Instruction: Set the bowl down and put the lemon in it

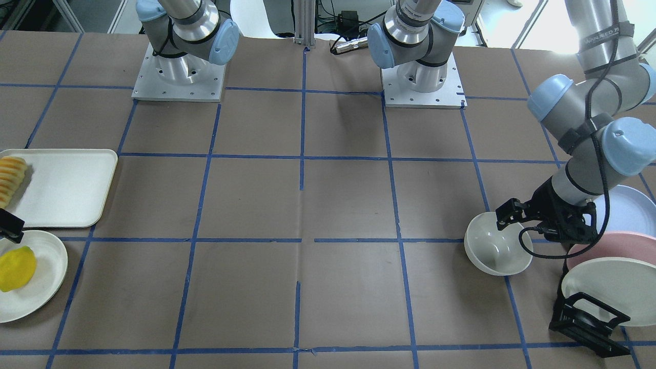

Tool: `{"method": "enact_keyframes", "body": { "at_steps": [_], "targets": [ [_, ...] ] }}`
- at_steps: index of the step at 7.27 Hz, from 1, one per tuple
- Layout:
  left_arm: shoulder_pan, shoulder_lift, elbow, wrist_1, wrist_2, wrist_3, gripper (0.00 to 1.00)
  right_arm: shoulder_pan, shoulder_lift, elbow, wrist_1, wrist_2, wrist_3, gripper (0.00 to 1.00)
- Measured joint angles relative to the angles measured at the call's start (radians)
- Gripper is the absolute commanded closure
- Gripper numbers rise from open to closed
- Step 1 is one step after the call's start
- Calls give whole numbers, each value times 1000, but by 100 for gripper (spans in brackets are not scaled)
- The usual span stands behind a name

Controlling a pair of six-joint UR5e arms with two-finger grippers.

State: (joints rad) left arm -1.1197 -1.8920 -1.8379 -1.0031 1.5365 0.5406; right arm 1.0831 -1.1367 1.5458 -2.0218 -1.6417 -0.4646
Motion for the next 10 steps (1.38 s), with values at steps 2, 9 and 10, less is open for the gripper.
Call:
{"method": "enact_keyframes", "body": {
  "at_steps": [2,9,10],
  "targets": [
    [22,-30,-3,22,-6,12,8,-21,71,-2,-88,5,-24,0],
    [28,-85,12,89,-13,20,100,-25,153,-2,-146,44,20,0],
    [24,-75,15,87,-17,18,100,-25,156,-2,-147,44,20,5]
  ]
}}
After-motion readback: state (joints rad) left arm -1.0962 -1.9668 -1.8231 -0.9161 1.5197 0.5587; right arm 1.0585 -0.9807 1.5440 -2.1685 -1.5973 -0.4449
